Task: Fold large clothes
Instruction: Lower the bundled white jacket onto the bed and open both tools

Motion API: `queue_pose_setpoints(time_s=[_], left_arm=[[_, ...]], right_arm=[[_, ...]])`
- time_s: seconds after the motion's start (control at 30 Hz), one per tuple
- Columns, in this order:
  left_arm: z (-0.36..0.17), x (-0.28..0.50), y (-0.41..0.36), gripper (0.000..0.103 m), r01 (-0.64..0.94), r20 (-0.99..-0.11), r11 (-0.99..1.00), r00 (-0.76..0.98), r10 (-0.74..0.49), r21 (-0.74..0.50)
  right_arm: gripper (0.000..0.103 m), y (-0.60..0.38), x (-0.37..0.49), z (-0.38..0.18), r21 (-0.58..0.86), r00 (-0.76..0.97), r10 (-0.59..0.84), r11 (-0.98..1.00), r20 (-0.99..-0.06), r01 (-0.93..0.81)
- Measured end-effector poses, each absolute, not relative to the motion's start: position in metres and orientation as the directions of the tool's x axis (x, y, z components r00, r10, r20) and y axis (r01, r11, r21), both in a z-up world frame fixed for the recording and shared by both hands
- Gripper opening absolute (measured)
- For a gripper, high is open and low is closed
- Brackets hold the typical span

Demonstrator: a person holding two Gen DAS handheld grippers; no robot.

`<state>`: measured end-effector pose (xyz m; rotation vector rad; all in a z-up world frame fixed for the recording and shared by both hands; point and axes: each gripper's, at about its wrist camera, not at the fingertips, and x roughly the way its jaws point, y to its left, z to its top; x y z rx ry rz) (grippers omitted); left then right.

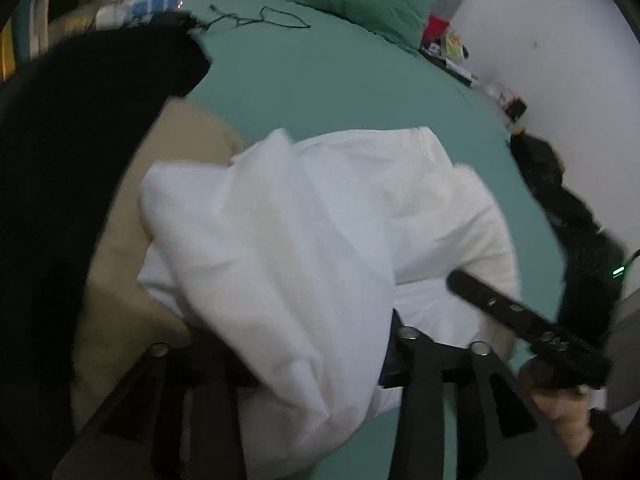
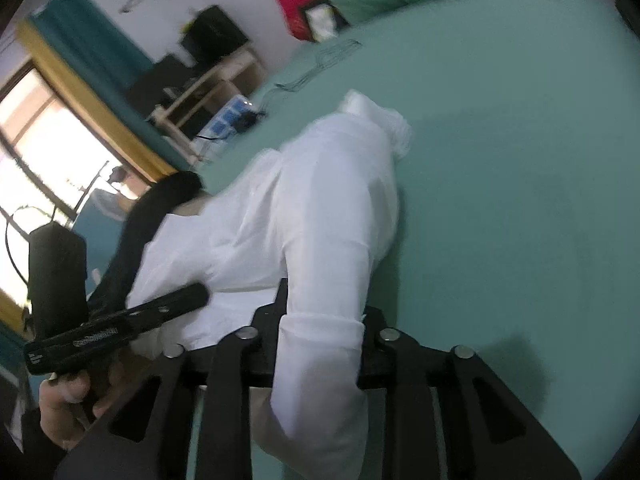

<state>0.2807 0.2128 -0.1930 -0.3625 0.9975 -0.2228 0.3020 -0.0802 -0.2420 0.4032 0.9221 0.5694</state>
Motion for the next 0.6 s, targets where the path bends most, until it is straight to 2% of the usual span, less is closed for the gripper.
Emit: queue_pose_setpoints(time_s=[0.1,0.2,0.37,0.47,0.53,0.6], left_arm=[[-0.188,0.276,0.223,0.043,-0.011,-0.769,0.906,0.533,-0.354,-0.424],[-0.178,0.265,0.229,0.043,-0.056,-0.766,0.910,0.563,-0.312,-0.411],[-0.151,0.243,0.231,0.043,-0.095,-0.738,0.960,0.661,-0.136,-0.263],[-0.133,0.234,0.237,0.043,-0.158,-0.698,0.965,0.716,-0.032,-0.207],[-0.120,0.228,0.239,0.043,-0.144,-0.647,0.960,0.761,-0.047,-0.240],[-0.111,0.231,0.233,0.043,-0.066,-0.591,0.953,0.796,-0.128,-0.296]], right_arm=[[0.032,-0.089,0.299,-0.246,0.572,0.466,0.624,0.775,-0.627,-0.269],[0.033,-0.091,0.293,-0.241,0.549,0.462,0.610,0.789,-0.644,-0.276],[0.047,-0.096,0.295,-0.237,0.559,0.428,0.607,0.791,-0.669,-0.249],[0.050,-0.098,0.290,-0.224,0.499,0.448,0.556,0.830,-0.700,-0.250],[0.052,-0.102,0.286,-0.212,0.464,0.479,0.530,0.847,-0.700,-0.259],[0.055,-0.107,0.282,-0.203,0.442,0.507,0.508,0.860,-0.697,-0.254]])
